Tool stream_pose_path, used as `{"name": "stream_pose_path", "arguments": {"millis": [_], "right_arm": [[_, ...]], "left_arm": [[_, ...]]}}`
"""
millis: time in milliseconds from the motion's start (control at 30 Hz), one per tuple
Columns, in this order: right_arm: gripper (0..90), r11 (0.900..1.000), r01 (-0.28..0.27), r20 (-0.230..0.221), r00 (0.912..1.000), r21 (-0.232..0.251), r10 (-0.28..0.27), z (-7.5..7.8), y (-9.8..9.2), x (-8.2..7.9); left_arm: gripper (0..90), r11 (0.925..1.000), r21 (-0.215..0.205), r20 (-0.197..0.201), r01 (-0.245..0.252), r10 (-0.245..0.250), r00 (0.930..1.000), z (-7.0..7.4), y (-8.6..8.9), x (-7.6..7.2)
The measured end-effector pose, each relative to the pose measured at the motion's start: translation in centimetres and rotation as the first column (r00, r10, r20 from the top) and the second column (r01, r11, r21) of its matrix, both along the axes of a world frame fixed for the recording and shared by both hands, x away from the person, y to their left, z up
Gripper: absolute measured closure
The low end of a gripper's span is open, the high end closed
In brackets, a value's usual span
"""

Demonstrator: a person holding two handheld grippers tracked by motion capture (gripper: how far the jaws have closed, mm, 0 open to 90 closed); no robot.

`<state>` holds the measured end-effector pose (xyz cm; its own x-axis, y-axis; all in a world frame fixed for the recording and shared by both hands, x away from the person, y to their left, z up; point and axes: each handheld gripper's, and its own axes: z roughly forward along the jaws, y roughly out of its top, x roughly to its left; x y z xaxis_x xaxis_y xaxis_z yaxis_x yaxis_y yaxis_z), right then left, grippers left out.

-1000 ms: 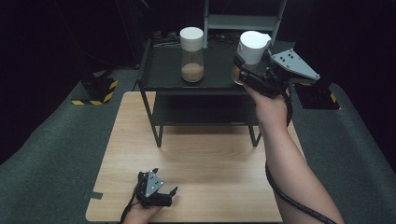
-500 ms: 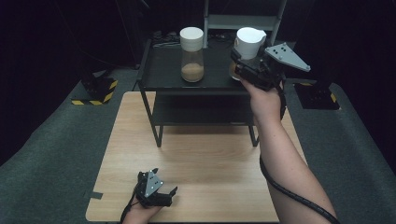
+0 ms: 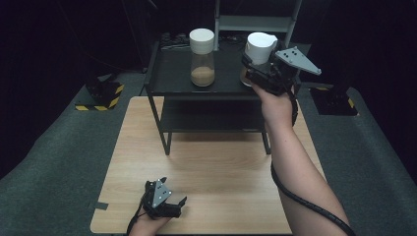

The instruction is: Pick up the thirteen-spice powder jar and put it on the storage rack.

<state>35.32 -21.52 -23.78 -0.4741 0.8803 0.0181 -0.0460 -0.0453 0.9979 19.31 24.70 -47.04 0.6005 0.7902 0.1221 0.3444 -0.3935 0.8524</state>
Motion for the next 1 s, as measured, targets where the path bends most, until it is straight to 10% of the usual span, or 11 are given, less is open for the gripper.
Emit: {"name": "stream_pose_path", "arguments": {"millis": [1000], "right_arm": [[28.4, 1.0, 0.019, 0.01, 0.9998, 0.011, -0.019, -0.68, 0.91, 0.37]], "left_arm": [[0.9, 1.0, 0.002, 0.002, 0.005, -0.005, 1.0, 0.0, 0.02, 0.0]]}}
